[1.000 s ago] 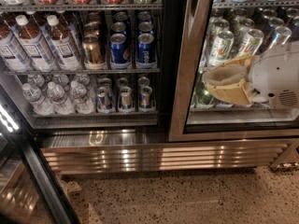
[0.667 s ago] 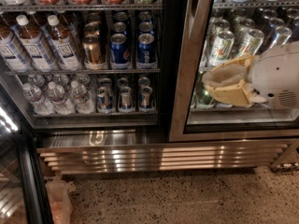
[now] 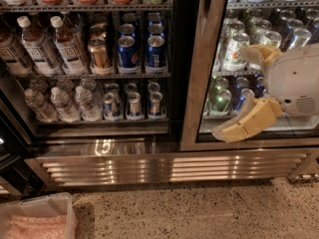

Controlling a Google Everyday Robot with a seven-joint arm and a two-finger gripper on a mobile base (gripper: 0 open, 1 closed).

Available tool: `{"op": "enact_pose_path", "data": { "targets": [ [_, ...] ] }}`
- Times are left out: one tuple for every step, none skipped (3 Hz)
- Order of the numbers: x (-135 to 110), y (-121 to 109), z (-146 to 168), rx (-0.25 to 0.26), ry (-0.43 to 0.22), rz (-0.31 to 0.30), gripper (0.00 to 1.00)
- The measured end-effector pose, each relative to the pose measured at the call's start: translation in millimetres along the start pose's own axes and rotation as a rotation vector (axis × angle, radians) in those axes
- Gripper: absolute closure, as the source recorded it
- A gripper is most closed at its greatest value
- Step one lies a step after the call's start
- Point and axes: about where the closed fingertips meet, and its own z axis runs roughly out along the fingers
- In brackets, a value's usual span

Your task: Open left fridge door

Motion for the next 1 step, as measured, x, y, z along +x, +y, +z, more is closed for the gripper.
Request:
{"op": "enact_pose_path", "data": {
  "targets": [
    [0.0,0.0,0.0,0.000,0.000,0.000,0.00]
  ]
}}
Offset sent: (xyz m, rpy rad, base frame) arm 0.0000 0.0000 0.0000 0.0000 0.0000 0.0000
